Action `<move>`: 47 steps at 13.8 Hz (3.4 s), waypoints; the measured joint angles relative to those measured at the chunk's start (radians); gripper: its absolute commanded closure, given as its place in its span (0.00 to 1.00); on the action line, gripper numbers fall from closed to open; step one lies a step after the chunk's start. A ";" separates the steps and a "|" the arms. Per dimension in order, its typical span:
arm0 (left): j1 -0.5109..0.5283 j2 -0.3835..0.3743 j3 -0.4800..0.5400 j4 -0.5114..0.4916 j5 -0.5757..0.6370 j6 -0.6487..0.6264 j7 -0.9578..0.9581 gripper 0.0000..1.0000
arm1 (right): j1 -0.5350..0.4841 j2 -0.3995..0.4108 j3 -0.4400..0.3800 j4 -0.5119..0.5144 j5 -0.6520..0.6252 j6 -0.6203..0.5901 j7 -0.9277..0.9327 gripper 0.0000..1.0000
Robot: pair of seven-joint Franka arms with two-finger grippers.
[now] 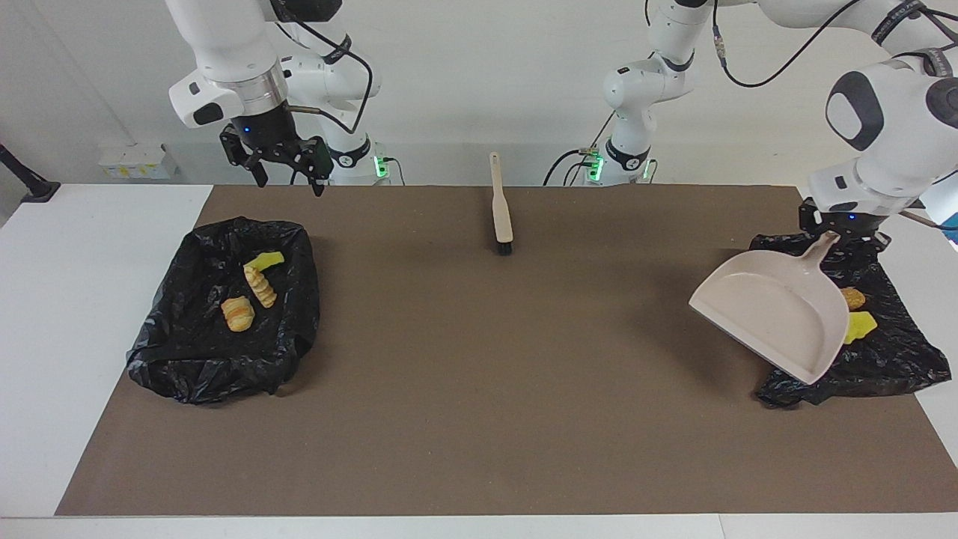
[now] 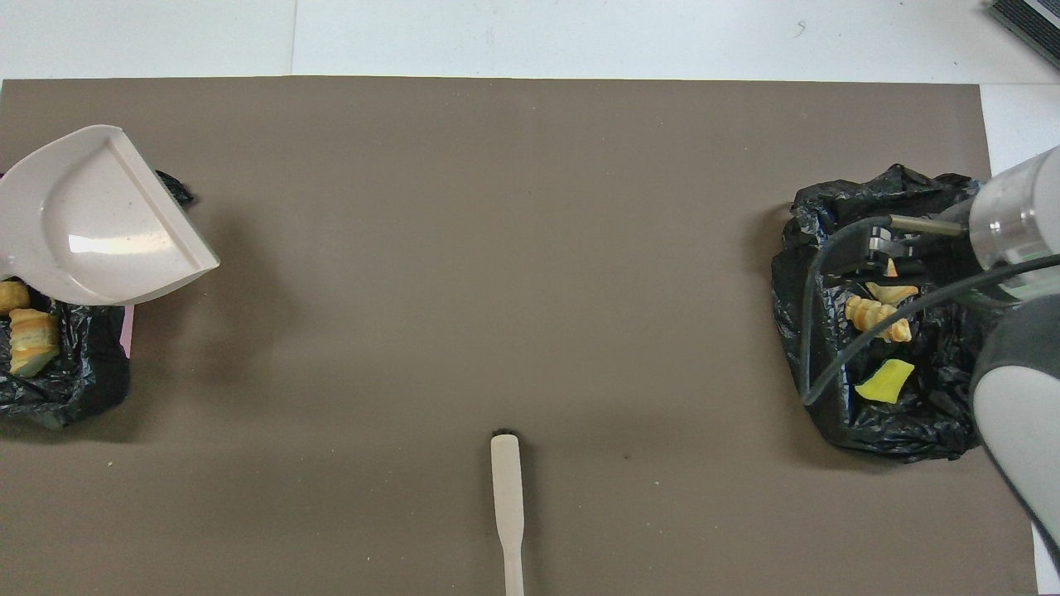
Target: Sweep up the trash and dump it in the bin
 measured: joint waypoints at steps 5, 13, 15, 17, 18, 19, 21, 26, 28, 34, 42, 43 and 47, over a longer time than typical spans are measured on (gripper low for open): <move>-0.217 -0.037 -0.004 -0.052 -0.088 -0.039 -0.526 1.00 | -0.005 -0.010 -0.001 0.001 0.000 -0.020 -0.005 0.00; -0.508 -0.070 -0.005 -0.150 -0.277 0.151 -1.156 1.00 | 0.005 -0.010 -0.052 0.001 0.000 -0.027 -0.059 0.00; -0.575 -0.047 -0.005 -0.173 -0.284 0.227 -1.240 1.00 | 0.023 -0.010 -0.079 0.001 0.000 -0.031 -0.079 0.00; -0.628 0.003 -0.004 -0.184 -0.284 0.320 -1.293 1.00 | 0.049 -0.010 -0.105 0.001 0.000 -0.041 -0.083 0.00; -0.650 0.038 -0.004 -0.187 -0.284 0.375 -1.307 1.00 | 0.057 -0.011 -0.115 0.001 0.000 -0.044 -0.085 0.00; -0.669 0.077 -0.004 -0.188 -0.285 0.429 -1.316 1.00 | 0.059 -0.011 -0.117 0.001 0.000 -0.044 -0.087 0.00; -0.695 0.146 -0.004 -0.189 -0.285 0.514 -1.323 1.00 | 0.061 -0.011 -0.118 0.001 0.000 -0.044 -0.088 0.00; -0.750 0.218 -0.003 -0.188 -0.285 0.611 -1.455 0.00 | 0.064 -0.011 -0.120 0.001 0.000 -0.044 -0.088 0.00; -0.749 0.219 0.004 -0.185 -0.285 0.617 -1.466 0.00 | 0.063 -0.011 -0.125 0.001 0.000 -0.044 -0.088 0.00; -0.629 0.178 0.028 -0.171 -0.285 0.593 -1.472 0.00 | 0.062 -0.011 -0.131 0.001 -0.001 -0.044 -0.088 0.00; -0.409 0.153 0.036 -0.112 -0.285 0.472 -1.176 0.00 | 0.054 -0.011 -0.137 0.001 -0.001 -0.043 -0.088 0.00; -0.381 0.148 0.036 -0.101 -0.285 0.451 -1.131 0.00 | 0.054 -0.011 -0.137 0.001 -0.001 -0.043 -0.088 0.00; -0.265 0.093 0.038 -0.086 -0.285 0.371 -0.909 0.00 | 0.054 -0.011 -0.137 0.001 -0.001 -0.043 -0.088 0.00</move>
